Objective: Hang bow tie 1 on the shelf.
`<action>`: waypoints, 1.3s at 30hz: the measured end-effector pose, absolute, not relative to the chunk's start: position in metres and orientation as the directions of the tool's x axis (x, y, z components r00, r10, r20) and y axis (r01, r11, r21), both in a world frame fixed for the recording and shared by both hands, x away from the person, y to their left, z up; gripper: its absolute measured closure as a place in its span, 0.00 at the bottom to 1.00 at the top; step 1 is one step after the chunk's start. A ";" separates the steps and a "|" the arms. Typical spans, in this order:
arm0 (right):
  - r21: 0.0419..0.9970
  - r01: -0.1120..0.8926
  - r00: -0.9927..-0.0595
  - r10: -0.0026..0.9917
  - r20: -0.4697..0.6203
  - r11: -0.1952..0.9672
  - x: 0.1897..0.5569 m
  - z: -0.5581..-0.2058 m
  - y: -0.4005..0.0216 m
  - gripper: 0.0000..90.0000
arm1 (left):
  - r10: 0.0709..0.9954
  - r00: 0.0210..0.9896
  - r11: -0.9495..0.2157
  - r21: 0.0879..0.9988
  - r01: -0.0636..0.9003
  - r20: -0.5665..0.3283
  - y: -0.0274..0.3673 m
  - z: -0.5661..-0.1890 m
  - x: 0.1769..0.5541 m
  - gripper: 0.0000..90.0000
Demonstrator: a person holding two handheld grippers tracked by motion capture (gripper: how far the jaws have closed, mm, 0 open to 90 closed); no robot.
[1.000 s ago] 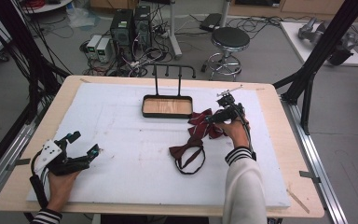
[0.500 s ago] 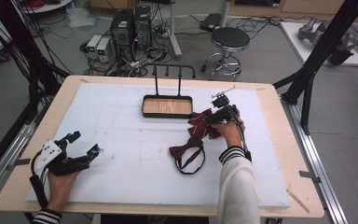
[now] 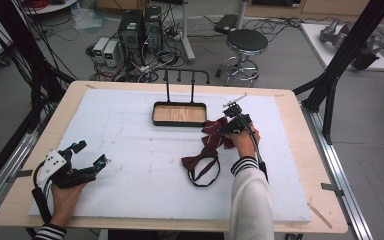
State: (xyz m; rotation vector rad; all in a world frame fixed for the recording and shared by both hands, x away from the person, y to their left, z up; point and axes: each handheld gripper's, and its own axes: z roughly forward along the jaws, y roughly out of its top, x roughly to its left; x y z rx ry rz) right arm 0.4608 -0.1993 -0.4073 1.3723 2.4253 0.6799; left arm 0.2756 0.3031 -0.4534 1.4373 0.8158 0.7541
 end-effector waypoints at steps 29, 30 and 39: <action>0.473 0.801 -0.444 0.894 0.060 0.366 0.468 -0.420 -0.207 0.67 | 0.844 0.535 0.012 0.999 0.040 -0.032 0.303 -0.453 0.276 0.11; 0.473 0.802 -0.442 0.895 0.060 0.365 0.468 -0.420 -0.207 0.68 | 0.844 0.535 0.012 0.999 0.041 -0.031 0.303 -0.453 0.276 0.11; 0.460 0.811 -0.428 0.903 0.046 0.361 0.467 -0.419 -0.202 0.83 | 0.844 0.535 0.008 0.999 0.039 -0.028 0.303 -0.453 0.276 0.11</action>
